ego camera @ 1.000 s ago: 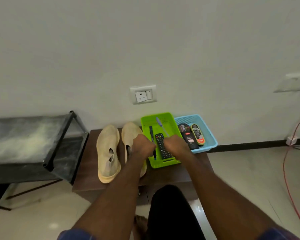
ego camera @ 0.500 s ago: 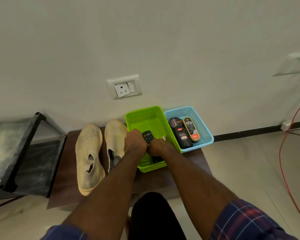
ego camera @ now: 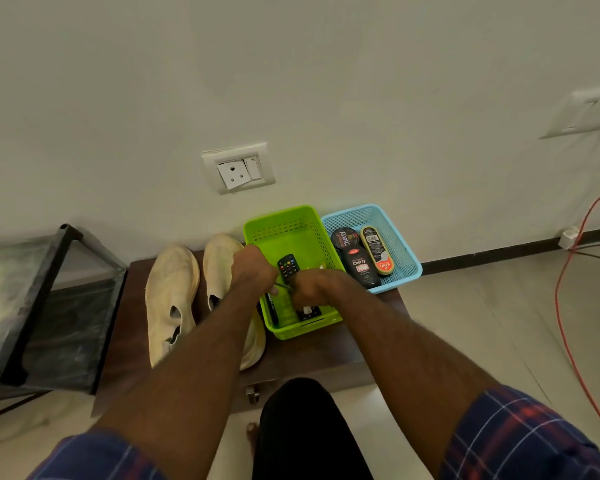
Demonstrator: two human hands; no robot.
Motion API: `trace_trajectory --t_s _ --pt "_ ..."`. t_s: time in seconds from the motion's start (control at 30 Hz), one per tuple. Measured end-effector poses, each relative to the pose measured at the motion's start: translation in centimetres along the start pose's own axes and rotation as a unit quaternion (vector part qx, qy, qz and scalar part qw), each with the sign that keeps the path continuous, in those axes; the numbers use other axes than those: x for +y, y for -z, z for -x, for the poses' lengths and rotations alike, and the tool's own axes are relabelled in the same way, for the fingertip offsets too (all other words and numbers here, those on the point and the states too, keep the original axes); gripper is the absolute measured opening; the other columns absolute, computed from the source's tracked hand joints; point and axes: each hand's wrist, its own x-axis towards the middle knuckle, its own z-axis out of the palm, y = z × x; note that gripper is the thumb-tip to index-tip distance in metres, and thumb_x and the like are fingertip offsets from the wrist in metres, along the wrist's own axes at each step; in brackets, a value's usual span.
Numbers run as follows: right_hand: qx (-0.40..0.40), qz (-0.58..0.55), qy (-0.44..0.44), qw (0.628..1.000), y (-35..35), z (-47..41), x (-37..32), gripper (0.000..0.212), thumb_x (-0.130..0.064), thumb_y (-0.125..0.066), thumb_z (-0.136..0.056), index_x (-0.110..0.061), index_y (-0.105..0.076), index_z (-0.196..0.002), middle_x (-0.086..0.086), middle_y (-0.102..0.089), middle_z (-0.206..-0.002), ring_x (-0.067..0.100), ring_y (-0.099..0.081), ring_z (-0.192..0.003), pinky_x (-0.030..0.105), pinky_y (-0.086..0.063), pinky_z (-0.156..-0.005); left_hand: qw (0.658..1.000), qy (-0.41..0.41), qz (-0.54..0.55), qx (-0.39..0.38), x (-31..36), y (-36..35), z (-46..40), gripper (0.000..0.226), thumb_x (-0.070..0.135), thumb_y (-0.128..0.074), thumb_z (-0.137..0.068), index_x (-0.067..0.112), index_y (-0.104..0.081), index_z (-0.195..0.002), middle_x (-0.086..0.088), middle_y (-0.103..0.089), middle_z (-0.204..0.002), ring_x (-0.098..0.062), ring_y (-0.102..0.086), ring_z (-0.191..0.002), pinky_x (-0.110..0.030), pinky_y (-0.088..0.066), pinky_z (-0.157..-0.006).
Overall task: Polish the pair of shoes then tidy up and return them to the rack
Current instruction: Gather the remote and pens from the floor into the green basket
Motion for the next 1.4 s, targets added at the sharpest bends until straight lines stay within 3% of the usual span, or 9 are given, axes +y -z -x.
trace_trajectory --t_s 0.1,0.2,0.47,0.53,0.7,0.9,1.13,1.27,1.4 --pt "-0.028 0.013 0.000 1.000 0.6 0.8 -0.5 0.017 -0.029 -0.070 -0.069 -0.013 -0.067 -0.076 0.009 -0.067 -0.081 0.029 -0.065 -0.074 0.038 -0.056 -0.072 1.000 0.001 0.023 0.006 -1.0 0.2 -1.5 0.020 0.024 -0.073 -0.067 0.005 -0.071 -0.074 -0.012 -0.072 -0.067 -0.026 -0.073 -0.069 -0.032 -0.058 -0.059" --pt "-0.046 0.006 -0.015 0.999 1.1 1.5 -0.8 0.017 -0.030 -0.071 -0.070 -0.014 -0.069 -0.063 0.005 -0.064 -0.064 0.024 -0.060 -0.058 0.028 -0.051 -0.057 0.999 -0.017 0.030 0.006 -1.7 0.4 -2.1 0.020 0.025 -0.071 -0.071 0.005 -0.072 -0.071 -0.012 -0.070 -0.061 -0.026 -0.072 -0.060 -0.040 -0.062 -0.064" --pt "-0.057 -0.026 -0.001 0.998 1.5 2.0 -0.7 0.014 -0.027 -0.069 -0.076 -0.013 -0.071 -0.077 0.005 -0.061 -0.069 0.020 -0.054 -0.058 0.023 -0.047 -0.050 0.998 -0.055 0.026 -0.007 -1.5 2.0 -0.3 0.018 0.022 -0.069 -0.077 0.005 -0.069 -0.071 -0.007 -0.070 -0.055 -0.024 -0.070 -0.053 -0.041 -0.063 -0.063" --pt "-0.006 -0.025 0.000 1.000 1.9 2.0 -0.5 0.018 -0.024 -0.068 -0.076 -0.009 -0.071 -0.084 0.008 -0.064 -0.078 0.024 -0.061 -0.066 0.026 -0.049 -0.051 0.997 -0.065 0.029 -0.008 -1.7 2.1 -0.1 0.018 0.020 -0.068 -0.079 0.005 -0.069 -0.070 -0.007 -0.070 -0.056 -0.023 -0.069 -0.052 -0.040 -0.062 -0.064" --pt "0.209 0.038 -0.008 0.977 2.7 0.7 0.1 0.043 -0.027 -0.067 -0.083 -0.004 -0.056 -0.118 0.018 -0.061 -0.118 0.037 -0.061 -0.111 0.038 -0.051 -0.083 0.994 -0.100 0.035 0.009 -2.6 1.8 -0.3 0.029 0.029 -0.071 -0.081 0.011 -0.067 -0.059 -0.005 -0.070 -0.056 -0.023 -0.067 -0.051 -0.040 -0.061 -0.065" --pt "0.245 0.100 -0.049 0.963 3.8 -3.2 -0.3 0.038 -0.012 -0.065 -0.088 -0.007 -0.061 -0.126 0.013 -0.062 -0.129 0.033 -0.060 -0.121 0.043 -0.052 -0.091 0.986 -0.155 0.059 0.021 -3.0 2.2 -0.9 0.026 0.024 -0.071 -0.087 0.014 -0.066 -0.064 -0.004 -0.072 -0.064 -0.013 -0.060 -0.049 -0.038 -0.060 -0.067" --pt "0.253 0.134 -0.056 0.956 3.3 -6.2 -1.0 0.033 -0.006 -0.050 -0.095 -0.004 -0.063 -0.125 0.017 -0.063 -0.128 0.034 -0.061 -0.120 0.042 -0.051 -0.094 0.985 -0.157 0.075 0.018 -4.7 3.8 -0.6 0.026 0.021 -0.069 -0.089 0.007 -0.068 -0.067 -0.005 -0.072 -0.062 -0.014 -0.060 -0.040 -0.026 -0.053 -0.054" --pt "0.322 0.081 -0.046 0.942 2.7 -5.2 -2.0 0.031 0.002 -0.051 -0.091 -0.002 -0.054 -0.122 0.020 -0.063 -0.122 0.039 -0.062 -0.114 0.044 -0.051 -0.089 0.983 -0.144 0.108 0.020 -6.0 5.0 0.9 0.025 0.012 -0.063 -0.091 -0.001 -0.068 -0.070 0.010 -0.066 -0.051 -0.014 -0.058 -0.033 -0.021 -0.046 -0.038" --pt "0.400 0.013 0.027 0.916 1.8 -1.2 -6.5 0.028 -0.004 -0.051 -0.087 -0.003 -0.051 -0.115 0.025 -0.063 -0.109 0.045 -0.061 -0.102 0.045 -0.049 -0.078 0.977 -0.131 0.164 0.024 -7.4 7.6 4.6 0.016 0.007 -0.062 -0.086 0.003 -0.068 -0.072 -0.005 -0.071 -0.059 -0.014 -0.057 -0.034 -0.023 -0.048 -0.044"
